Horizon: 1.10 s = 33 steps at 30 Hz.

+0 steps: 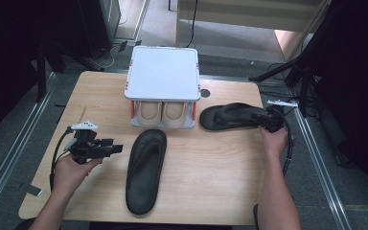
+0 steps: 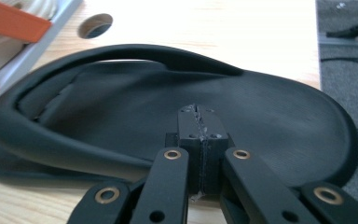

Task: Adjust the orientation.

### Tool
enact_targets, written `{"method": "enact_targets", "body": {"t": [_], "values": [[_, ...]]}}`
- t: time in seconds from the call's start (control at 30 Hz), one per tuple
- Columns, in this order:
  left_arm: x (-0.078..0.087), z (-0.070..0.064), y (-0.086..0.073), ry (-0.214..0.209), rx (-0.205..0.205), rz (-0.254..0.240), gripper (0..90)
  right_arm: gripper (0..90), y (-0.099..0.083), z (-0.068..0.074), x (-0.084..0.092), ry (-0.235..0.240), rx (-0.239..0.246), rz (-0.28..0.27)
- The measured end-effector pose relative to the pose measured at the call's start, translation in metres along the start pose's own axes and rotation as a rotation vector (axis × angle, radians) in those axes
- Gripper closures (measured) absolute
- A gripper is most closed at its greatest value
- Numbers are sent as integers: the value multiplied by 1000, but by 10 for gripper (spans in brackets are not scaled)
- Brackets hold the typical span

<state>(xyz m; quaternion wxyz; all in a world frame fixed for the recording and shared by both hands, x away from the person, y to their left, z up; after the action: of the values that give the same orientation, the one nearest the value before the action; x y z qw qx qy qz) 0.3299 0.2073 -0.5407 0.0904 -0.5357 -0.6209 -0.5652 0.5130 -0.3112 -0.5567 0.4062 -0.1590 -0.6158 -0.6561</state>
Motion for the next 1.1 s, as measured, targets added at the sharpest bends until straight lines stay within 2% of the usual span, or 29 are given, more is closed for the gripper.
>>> {"method": "enact_targets", "body": {"t": [0.07,0.17,0.3,0.67,0.8,1.1], "values": [[0,2,-1,-2,2,5,426,900,-2,-3,-2,7,-19,8],[1,4,-1,3,9,0,426,900,-5,-2,-7,1,-15,40],[3,7,-1,12,8,-10,426,900,-5,-2,-8,-7,-7,44],[6,15,2,28,23,-21,425,900,-10,3,-4,10,0,69],[6,18,3,37,17,-17,422,900,-14,6,-1,11,3,81],[6,24,9,39,27,-21,422,900,-22,13,6,15,38,104]]}}
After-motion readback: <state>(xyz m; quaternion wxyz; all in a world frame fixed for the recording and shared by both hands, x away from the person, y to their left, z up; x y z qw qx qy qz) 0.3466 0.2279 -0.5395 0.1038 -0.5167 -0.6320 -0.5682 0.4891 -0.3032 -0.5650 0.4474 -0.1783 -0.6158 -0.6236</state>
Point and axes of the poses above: each handheld gripper's, and its own axes: x roughly backward along the jaws, y roughly out of its top, z roughly to its left, the point moved 8 cm from there along -x, roughly forward along the jaws, and after that the axes turned 6 degrees about z, right-handed, at the moved point
